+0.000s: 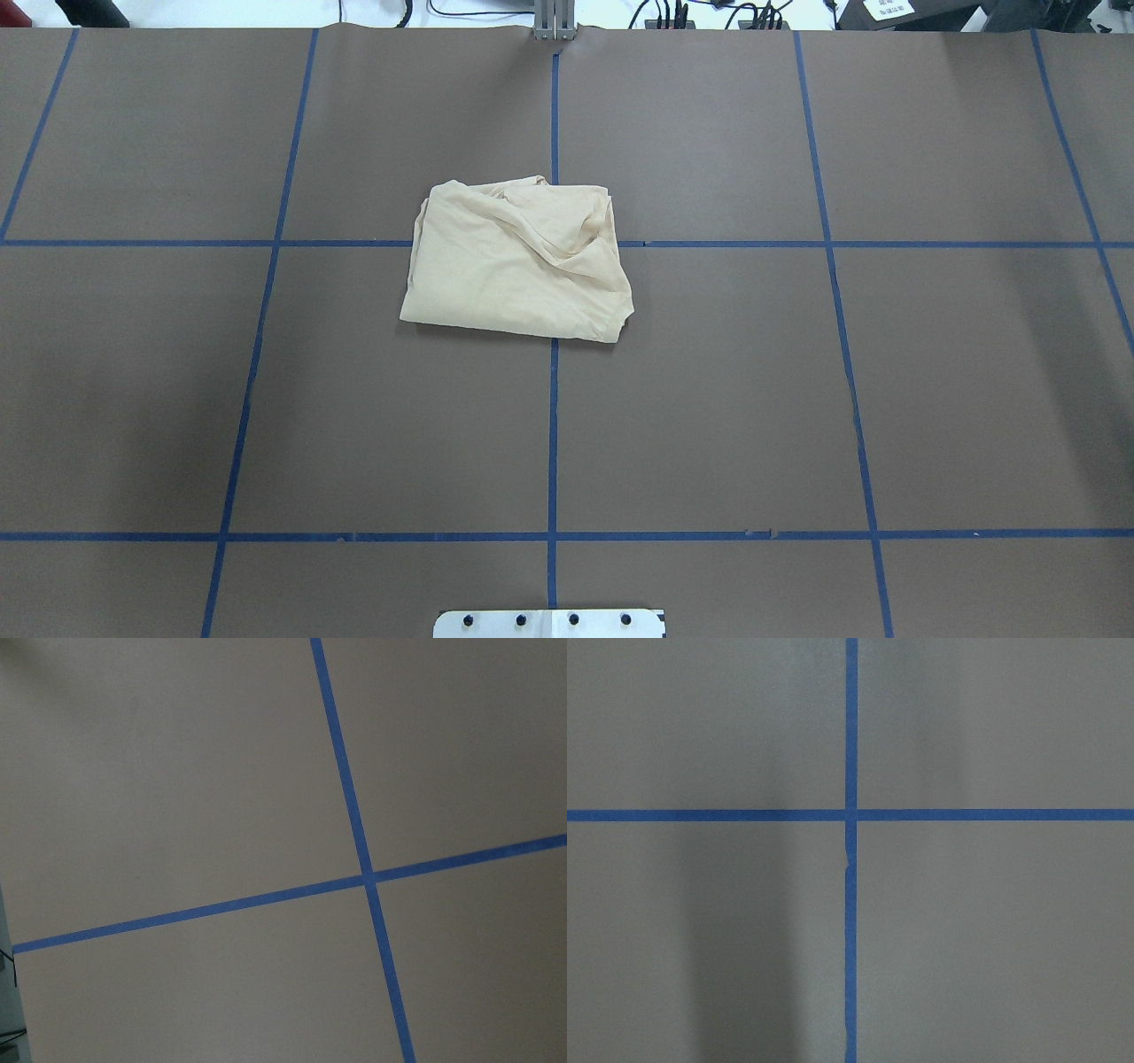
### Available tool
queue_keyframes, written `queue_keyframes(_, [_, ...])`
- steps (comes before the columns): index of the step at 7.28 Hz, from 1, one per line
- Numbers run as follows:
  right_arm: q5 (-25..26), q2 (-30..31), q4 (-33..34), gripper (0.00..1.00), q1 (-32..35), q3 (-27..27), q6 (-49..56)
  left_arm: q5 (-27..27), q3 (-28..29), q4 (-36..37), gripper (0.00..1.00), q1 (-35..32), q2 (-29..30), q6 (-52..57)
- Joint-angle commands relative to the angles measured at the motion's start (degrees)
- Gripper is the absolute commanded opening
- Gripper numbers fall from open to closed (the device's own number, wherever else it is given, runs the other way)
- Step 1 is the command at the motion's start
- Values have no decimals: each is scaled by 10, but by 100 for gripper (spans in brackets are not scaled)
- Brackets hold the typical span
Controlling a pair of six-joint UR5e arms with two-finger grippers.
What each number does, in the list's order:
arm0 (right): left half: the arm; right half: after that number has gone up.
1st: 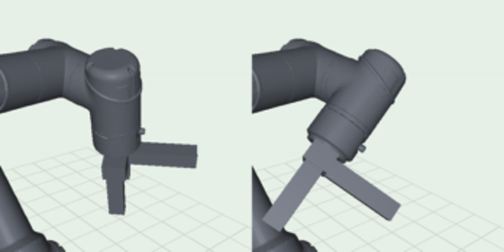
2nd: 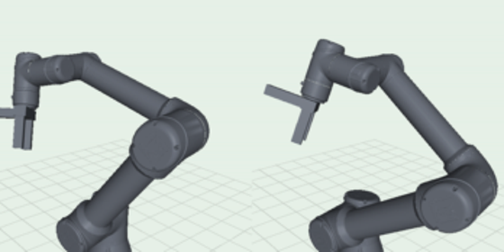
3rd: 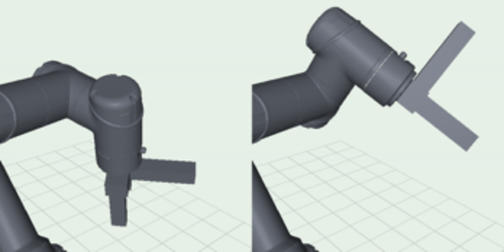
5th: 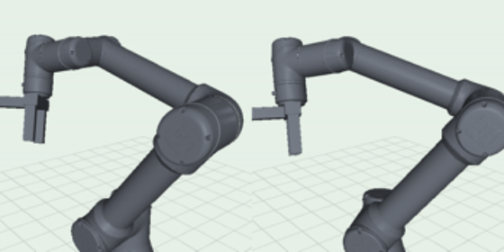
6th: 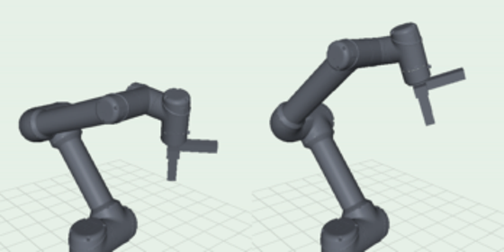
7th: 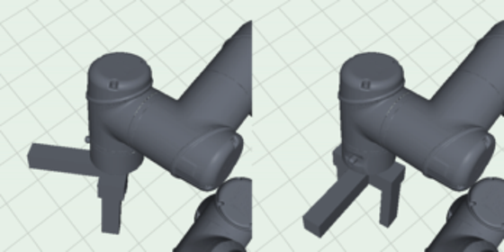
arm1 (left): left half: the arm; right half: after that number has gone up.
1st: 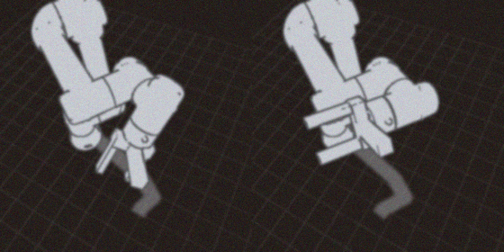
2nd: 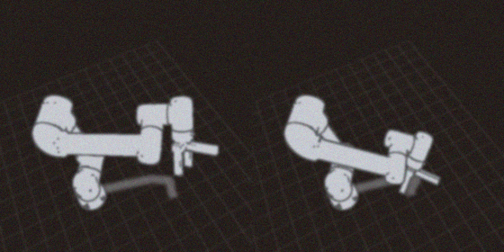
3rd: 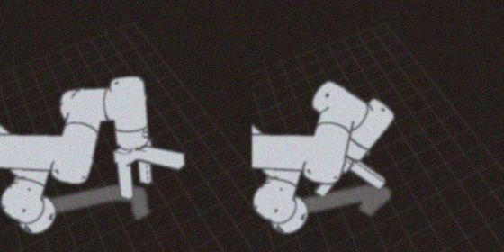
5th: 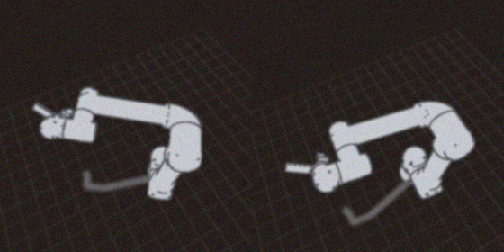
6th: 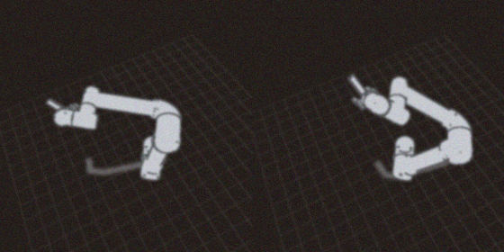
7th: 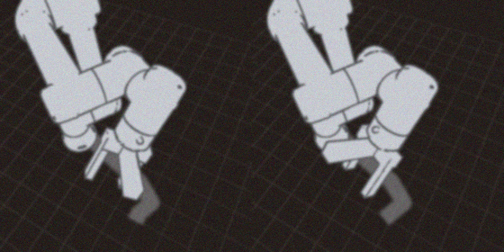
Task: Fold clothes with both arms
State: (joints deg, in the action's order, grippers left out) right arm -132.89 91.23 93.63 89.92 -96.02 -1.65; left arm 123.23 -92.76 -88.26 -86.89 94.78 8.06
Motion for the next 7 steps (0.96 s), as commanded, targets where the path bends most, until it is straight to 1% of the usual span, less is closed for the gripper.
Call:
queue_keyframes(1, [-1,3,-2,100,-1,-1,-2,19,48,-4,99,1,1,27])
queue_keyframes(2, [-1,4,-2,100,-2,-3,-2,69,62,-23,99,1,-6,27])
queue_keyframes(4, [-1,4,-3,100,-5,-6,-14,102,57,-21,99,0,-12,19])
queue_keyframes(5, [-10,4,-3,100,-6,-6,-15,129,57,-19,99,1,-11,2])
queue_keyframes(6, [-13,4,-4,100,-6,-7,-26,128,55,-20,99,1,-9,-21])
queue_keyframes(7, [-13,4,-10,100,-10,-7,-33,126,55,-20,99,1,-6,-23])
